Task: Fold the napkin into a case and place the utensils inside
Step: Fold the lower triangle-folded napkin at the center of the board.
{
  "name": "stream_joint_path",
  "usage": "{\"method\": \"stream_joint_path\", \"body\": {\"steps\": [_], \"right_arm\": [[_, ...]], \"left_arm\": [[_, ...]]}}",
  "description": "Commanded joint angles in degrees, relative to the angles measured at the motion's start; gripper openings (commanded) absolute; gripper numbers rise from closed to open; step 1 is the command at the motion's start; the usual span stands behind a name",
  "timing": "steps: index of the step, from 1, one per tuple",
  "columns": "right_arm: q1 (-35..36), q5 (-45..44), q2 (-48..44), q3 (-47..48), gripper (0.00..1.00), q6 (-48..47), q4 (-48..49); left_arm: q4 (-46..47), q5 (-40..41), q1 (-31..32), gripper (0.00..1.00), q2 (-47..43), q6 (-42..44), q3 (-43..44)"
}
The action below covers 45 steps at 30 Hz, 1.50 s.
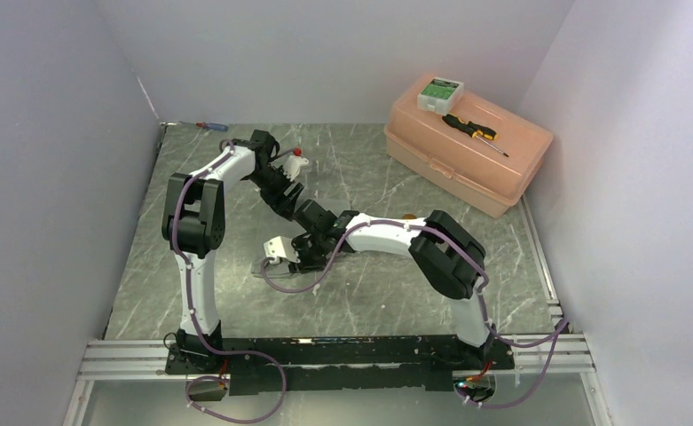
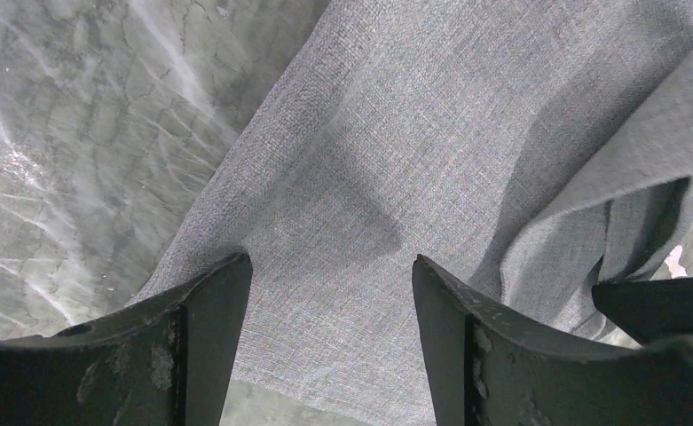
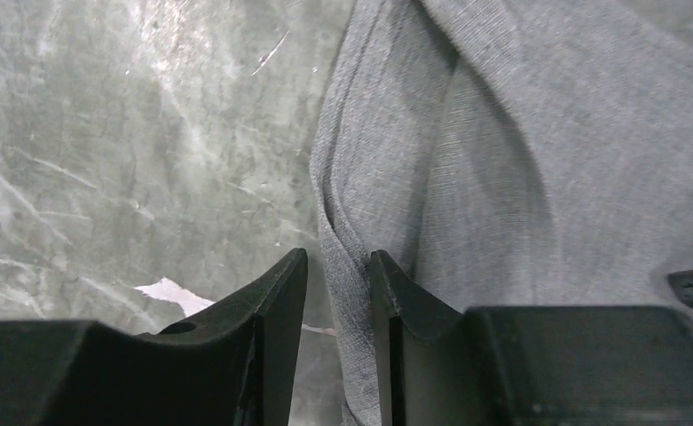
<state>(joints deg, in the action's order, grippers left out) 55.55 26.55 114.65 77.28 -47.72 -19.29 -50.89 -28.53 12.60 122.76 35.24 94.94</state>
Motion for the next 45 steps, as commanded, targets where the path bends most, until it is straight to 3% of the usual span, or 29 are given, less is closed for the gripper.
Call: {"method": "stream_joint_path", "body": {"steps": [1,4,7,14,38,45], "right_arm": [[0.24,1.38,0.66,2.63,0.36,-1.31,-2.91],[0.17,-0.08,0.74,2.71,0.3,-0.32,-0.45],[-0.19,-4.39,0.04,1.77,0.0,2.2,4.42],[-4.85,-5.79,-1.96,-0.27,0.0,9.91,13.57],[-11.11,-10.26,4.65,1.46,0.0,20.59,16.87],[-11.47,-6.07,5.31,3.49,0.0,25.41,16.84]], "left_arm": [[0.0,0.74,-0.3,0.72,-0.42,1.45,0.33],[-0.25,0.68,-0.3,0.72,-0.33,1.36,0.59],[-0.03,0.88,-0.29,0.71,-0.63,1.53,0.32],[-0.39,1.01,-0.31,0.68,-0.27,2.41,0.08],[-3.48,-0.84,-1.0,0.58,0.91,1.94,4.29],[-4.14,-0.73,-1.5,0.54,1.38,1.61,4.1]]}}
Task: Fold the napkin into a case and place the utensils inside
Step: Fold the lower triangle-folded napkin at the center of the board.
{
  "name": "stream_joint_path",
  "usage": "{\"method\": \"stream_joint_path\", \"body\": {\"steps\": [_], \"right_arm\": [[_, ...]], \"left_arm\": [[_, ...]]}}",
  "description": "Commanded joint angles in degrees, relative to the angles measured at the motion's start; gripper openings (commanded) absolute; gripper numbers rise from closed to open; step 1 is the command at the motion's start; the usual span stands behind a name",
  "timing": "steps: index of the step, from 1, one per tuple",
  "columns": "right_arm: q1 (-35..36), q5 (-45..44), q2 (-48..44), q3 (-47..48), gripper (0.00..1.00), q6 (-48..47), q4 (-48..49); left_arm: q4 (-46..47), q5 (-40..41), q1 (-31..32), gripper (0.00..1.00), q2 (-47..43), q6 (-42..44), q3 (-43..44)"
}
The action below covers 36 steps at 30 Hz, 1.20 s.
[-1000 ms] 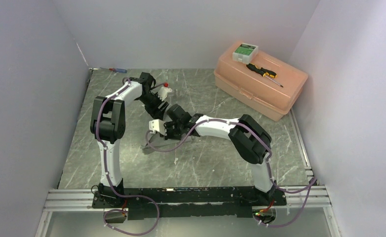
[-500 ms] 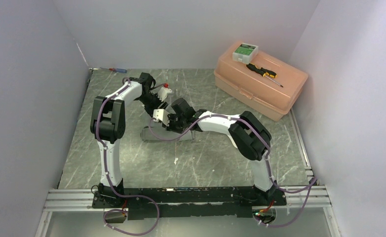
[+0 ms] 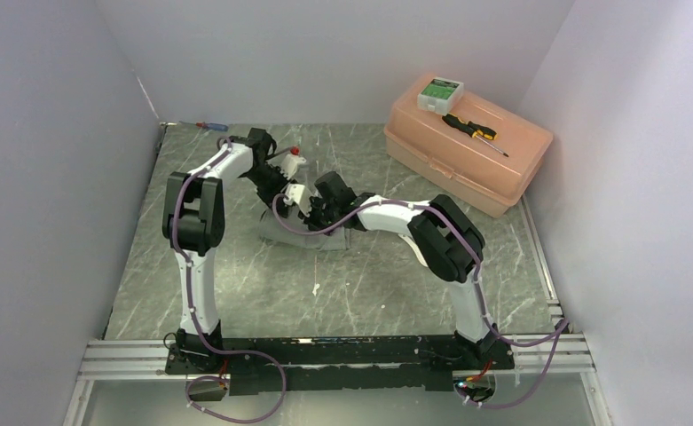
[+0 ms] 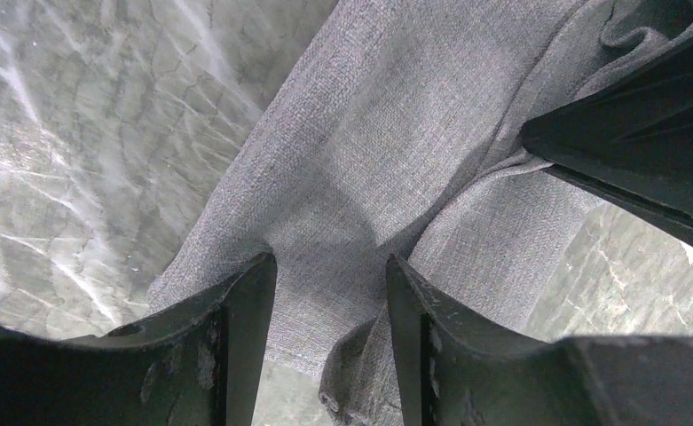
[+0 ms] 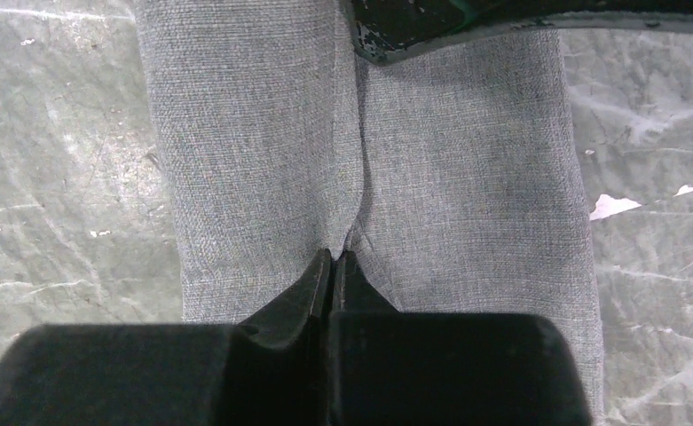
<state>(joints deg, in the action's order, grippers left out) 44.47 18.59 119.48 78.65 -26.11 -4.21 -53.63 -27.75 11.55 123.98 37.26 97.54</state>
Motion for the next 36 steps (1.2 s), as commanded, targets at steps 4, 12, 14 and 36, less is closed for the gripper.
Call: {"method": "stream_joint_path", "body": {"steps": [4,12,14,36], "right_arm": [[-0.95,1.27,0.58,0.96,0.0,5.07,1.73],[-2.49,2.19,-0.88,-0.42,0.0,8.82,3.83],[-2.6,2.25,-0.45,-0.09,0.0,9.19,3.39],[-8.2,4.97,-14.45,-9.35,0.33,23.32,12.02]], "left_arm": [[-2.5,-3.22,-2.62,0.54,-0.35,-2.89,5.98],[-4.34,-8.57,-6.4,0.75,-4.57,-7.6,15.62],[-5.25,-10.91,-6.41,0.78,-6.33,-6.87,13.75],[17.13,0.84,-1.82,0.61,-12.48,-6.3,-17.36]]}}
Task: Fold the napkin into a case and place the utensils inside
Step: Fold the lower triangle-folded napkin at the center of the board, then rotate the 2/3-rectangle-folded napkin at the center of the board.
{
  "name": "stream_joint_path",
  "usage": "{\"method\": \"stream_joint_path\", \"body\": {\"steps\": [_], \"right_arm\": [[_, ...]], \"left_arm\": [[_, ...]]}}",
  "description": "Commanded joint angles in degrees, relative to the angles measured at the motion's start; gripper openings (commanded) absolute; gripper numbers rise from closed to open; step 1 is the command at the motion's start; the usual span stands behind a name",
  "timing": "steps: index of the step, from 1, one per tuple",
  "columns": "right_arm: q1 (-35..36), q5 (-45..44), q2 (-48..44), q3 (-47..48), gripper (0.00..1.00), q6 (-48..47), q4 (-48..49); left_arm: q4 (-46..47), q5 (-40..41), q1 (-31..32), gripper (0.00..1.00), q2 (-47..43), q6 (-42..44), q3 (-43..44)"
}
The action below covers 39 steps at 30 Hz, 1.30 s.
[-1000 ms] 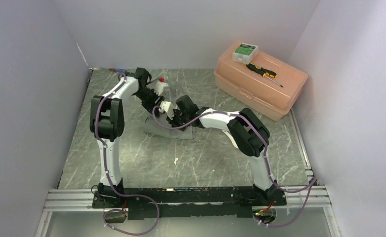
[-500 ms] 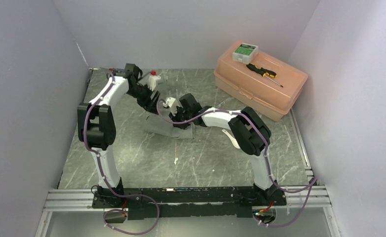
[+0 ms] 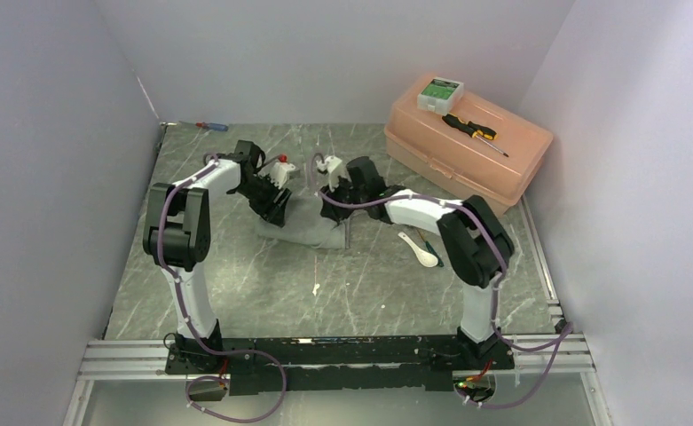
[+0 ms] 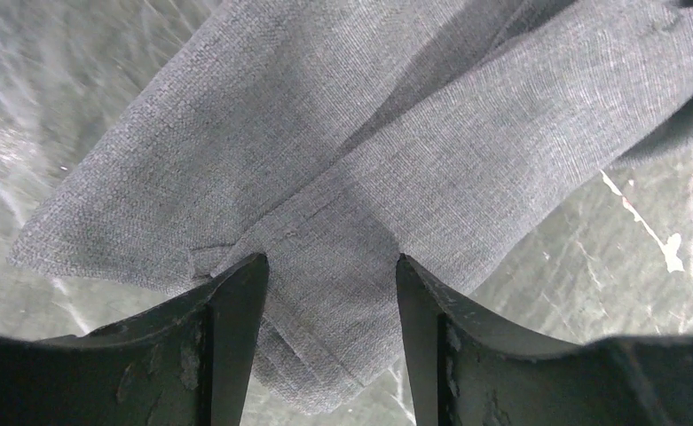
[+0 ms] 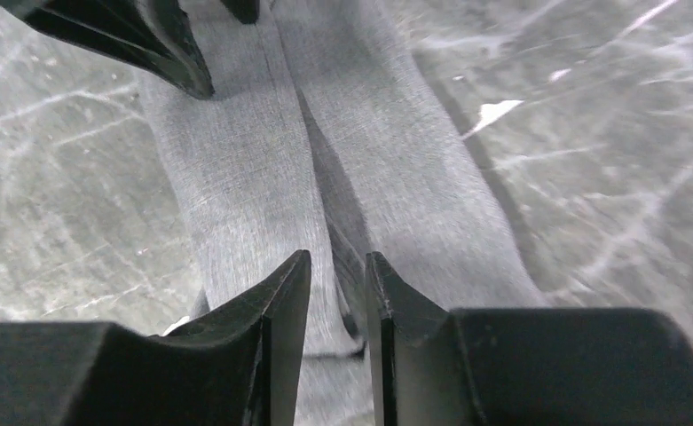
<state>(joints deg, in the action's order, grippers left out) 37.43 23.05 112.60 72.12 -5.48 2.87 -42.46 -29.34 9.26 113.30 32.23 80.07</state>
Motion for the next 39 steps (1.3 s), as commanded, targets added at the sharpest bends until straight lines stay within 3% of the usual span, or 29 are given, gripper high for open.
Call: {"method": "stream_joint_path", "body": {"steps": [1,7,10,16,19,21,24,28,33,39], "right_arm": [[-1.17,0.05,-8.39,-3.65,0.35,2.61,4.99],[-1.39,-5.07,-11.3,-7.34,0.39,3.81,2.64],[-1.39,-7.71,-13.02,-8.49,0.47,4.89,-1.01],[-1.46,-8.29,-16.9,-14.23,0.51,11.61,-1.24],[-1.61,-5.51,-18.5,-17.56,0.48,14.09,2.11],[-2.57,-1.8,-18.25,-18.75,0.41,16.41,4.44],[-4.26,1.48,-17.37,-19.96,0.29,19.3,7.59],[-6.09,4.12,-15.81,-20.96,0.23,22.27,11.32],[-7.39,6.62,-13.45,-21.18,0.23,25.62,14.89],[-7.8,9.21,-11.35,-21.4,0.35,27.35,16.22]], "left_arm": [[6.31,2.47,0.56,0.61,-1.77,-1.6,0.04],[5.83,1.56,0.6,0.63,-2.73,-3.11,0.88],[3.1,-0.59,0.6,0.67,-4.61,-4.51,3.37],[-3.82,-5.1,0.59,0.75,-8.22,-7.17,9.47],[-4.3,-8.99,1.41,0.77,-9.62,-9.07,9.42],[-4.11,-10.19,5.45,0.75,-8.73,-9.98,8.09],[-1.04,-9.74,8.96,0.7,-7.3,-11.08,5.32],[2.29,-8.35,12.47,0.65,-3.81,-12.24,4.6],[3.41,-7.13,14.26,0.63,0.87,-12.5,8.11],[4.04,-4.44,15.69,0.62,2.88,-11.05,8.73]]}}
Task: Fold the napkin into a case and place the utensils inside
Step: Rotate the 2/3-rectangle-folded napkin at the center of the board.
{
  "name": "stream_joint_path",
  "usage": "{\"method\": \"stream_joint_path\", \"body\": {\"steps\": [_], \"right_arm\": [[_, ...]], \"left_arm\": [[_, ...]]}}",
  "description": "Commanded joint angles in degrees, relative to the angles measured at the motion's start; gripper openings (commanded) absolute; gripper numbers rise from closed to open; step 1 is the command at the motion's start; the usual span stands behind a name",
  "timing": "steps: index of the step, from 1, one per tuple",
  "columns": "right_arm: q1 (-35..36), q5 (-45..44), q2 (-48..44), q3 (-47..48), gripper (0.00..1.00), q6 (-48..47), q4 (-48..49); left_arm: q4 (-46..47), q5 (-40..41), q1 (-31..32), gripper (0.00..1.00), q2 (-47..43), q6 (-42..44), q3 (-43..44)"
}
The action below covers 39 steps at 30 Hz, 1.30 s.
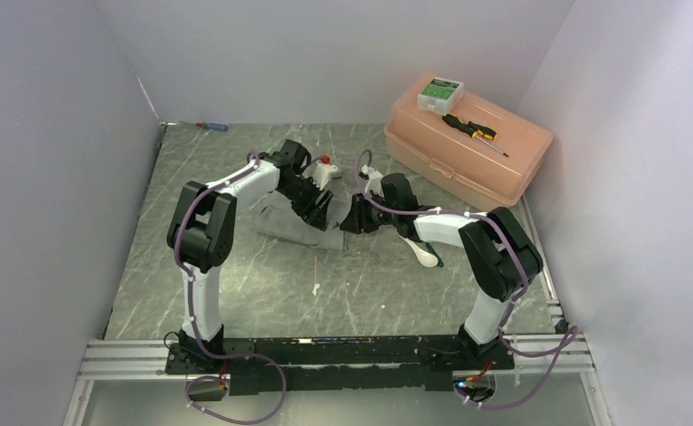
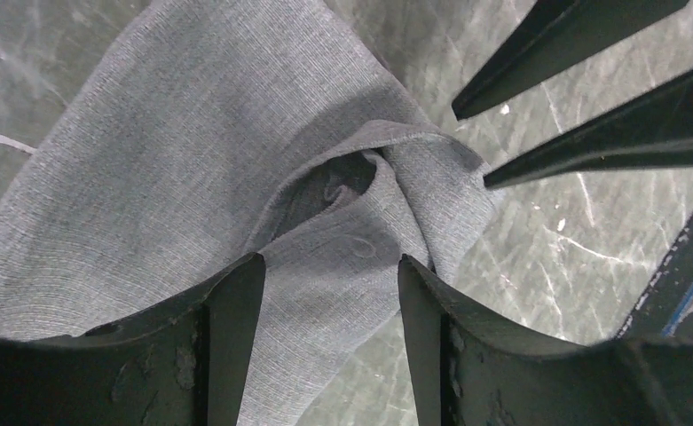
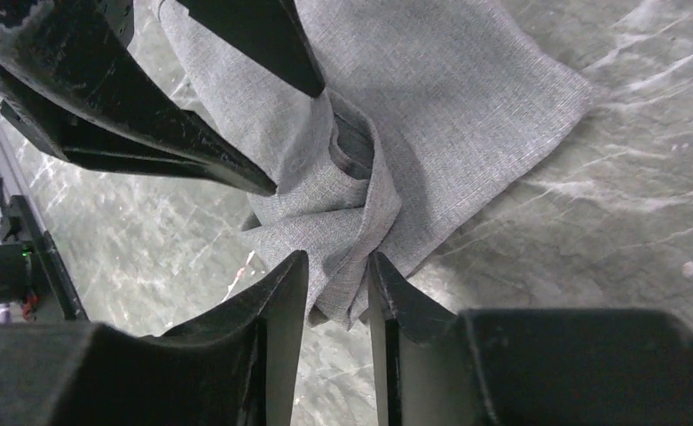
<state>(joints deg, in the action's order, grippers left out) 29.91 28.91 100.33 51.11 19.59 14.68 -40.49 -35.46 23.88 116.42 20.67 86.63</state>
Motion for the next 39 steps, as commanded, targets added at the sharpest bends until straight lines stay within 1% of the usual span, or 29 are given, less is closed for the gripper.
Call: {"method": "stream_joint_path", "body": {"steps": [1,4,7,12,15,19,23,29,31,32,34,36,38,39], "right_arm": [[-0.29,3.54,1.3,-0.23,0.36,2.54,4.27],[-0.26,3.99,2.28,-0.27,0.36,3.97,5.64],[-0.28,4.57,3.68,0.15,0.32,5.15,6.26],[-0.4,4.02,4.56,-0.97,0.19,8.9,9.78],[-1.34,5.39,5.35,-2.93,0.12,14.18,17.34],[-2.02,7.52,7.14,-5.33,0.11,21.23,27.33],[-2.14,8.38,9.14,-5.82,0.12,25.06,33.25],[-2.12,6.55,8.99,-5.8,0.13,24.38,33.66],[-2.05,4.62,8.75,-5.2,0.18,22.64,31.05],[-1.97,3.57,8.61,-4.76,0.19,21.1,28.91],[-1.76,1.0,7.88,-4.34,0.23,18.34,24.76],[-1.7,-2.04,6.47,-4.61,0.3,15.58,20.2],[-1.65,-3.94,5.06,-4.66,0.34,12.94,15.95],[-1.55,-5.01,4.35,-4.54,0.36,11.49,14.07]], "left_arm": [[2.72,2.52,1.42,0.62,-0.09,0.61,1.76],[3.71,4.11,2.38,0.62,0.91,0.4,1.36],[4.5,4.32,3.29,0.62,1.47,-0.45,0.94],[5.44,5.13,4.48,0.63,1.9,-0.68,-0.34],[5.68,6.21,4.83,0.63,2.14,-0.34,-0.86],[5.6,6.55,4.86,0.63,2.07,0.14,-1.1],[5.41,6.16,5.03,0.63,2.22,0.41,-0.92],[5.56,4.92,5.68,0.63,2.47,0.36,-1.66],[5.39,4.3,5.89,0.63,2.49,0.03,-1.52],[5.11,4.32,5.91,0.64,2.49,-0.13,-1.09],[2.99,5.07,5.73,0.65,2.3,-0.4,1.07],[0.38,5.47,4.78,0.69,1.41,-0.22,3.86],[-1.17,6.25,3.92,0.75,-0.6,0.43,5.38],[-2.08,6.69,3.63,0.76,-1.68,0.87,6.1]]}}
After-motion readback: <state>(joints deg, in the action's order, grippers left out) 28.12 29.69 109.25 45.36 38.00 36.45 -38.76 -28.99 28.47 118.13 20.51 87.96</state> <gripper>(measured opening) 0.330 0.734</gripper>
